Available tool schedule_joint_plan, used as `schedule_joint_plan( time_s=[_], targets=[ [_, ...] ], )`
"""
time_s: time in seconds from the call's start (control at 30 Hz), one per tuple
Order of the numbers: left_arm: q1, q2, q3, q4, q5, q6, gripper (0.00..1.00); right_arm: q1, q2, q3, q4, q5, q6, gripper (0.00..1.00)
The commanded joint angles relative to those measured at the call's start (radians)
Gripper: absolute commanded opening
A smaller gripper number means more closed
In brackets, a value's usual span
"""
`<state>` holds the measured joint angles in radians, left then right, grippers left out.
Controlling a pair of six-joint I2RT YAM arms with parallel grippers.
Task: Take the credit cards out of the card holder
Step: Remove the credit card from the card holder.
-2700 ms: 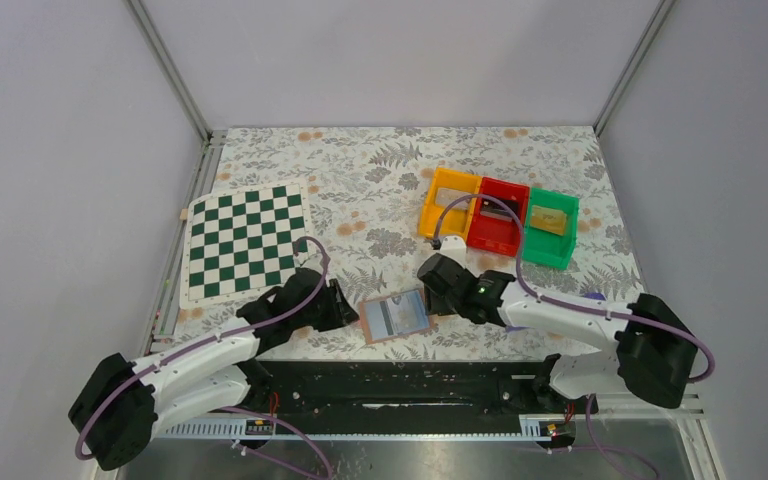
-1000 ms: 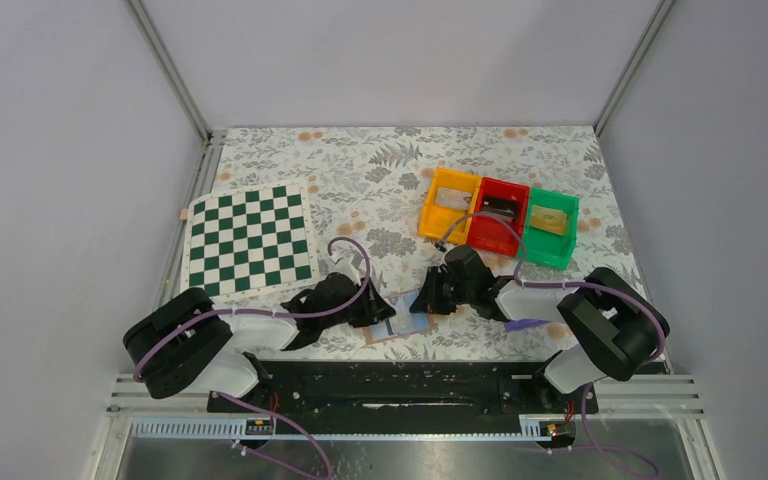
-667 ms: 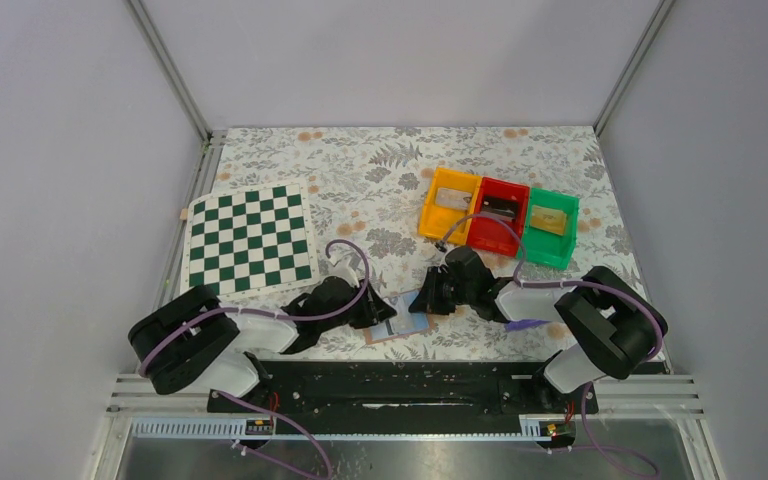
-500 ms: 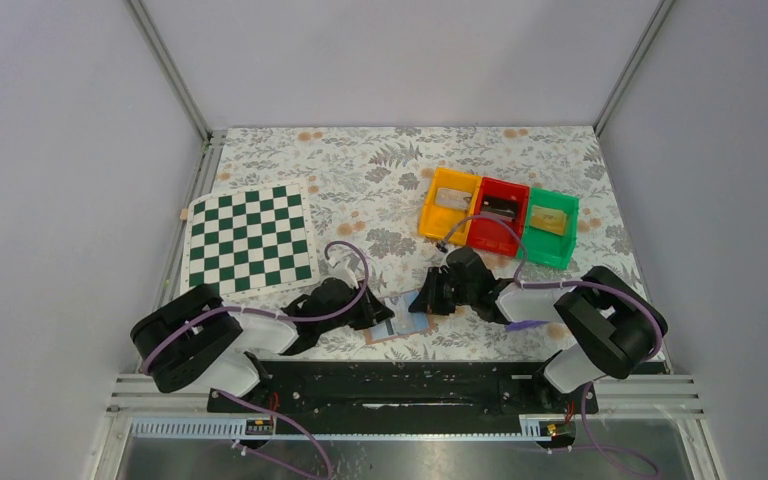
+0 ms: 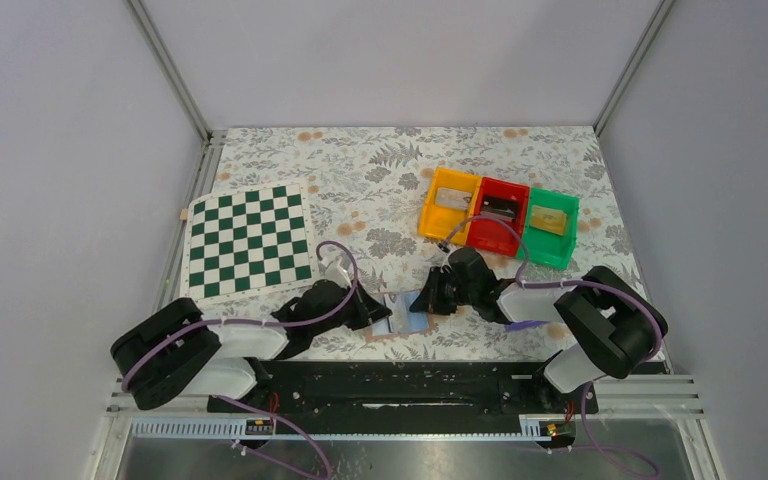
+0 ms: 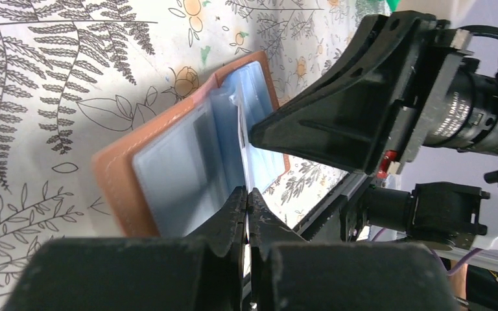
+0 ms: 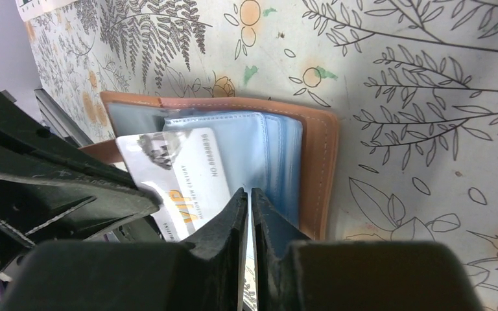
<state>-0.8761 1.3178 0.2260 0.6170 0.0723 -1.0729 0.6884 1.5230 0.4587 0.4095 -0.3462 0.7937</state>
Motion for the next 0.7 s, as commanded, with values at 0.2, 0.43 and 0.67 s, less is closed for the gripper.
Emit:
schedule_joint_plan(
  time_s=[0.2,0.43,0.67],
  targets=[
    [0.066,-0.159,-0.054,-0.082,0.062,-0.031,0.0,-0.038,0.003,-0.026,-0.11,0.046,-0.051,0.13],
    [0.077,-0.288,-0.033,-0.277,0.039,0.039,0.0,-0.038,-0.019,-0.01,-0.124,0.031,-0.054,0.14],
    [0.079,-0.391,0.013,-0.466,0.04,0.12,0.0,-0.038,-0.066,0.036,-0.18,-0.017,-0.093,0.2]
  ],
)
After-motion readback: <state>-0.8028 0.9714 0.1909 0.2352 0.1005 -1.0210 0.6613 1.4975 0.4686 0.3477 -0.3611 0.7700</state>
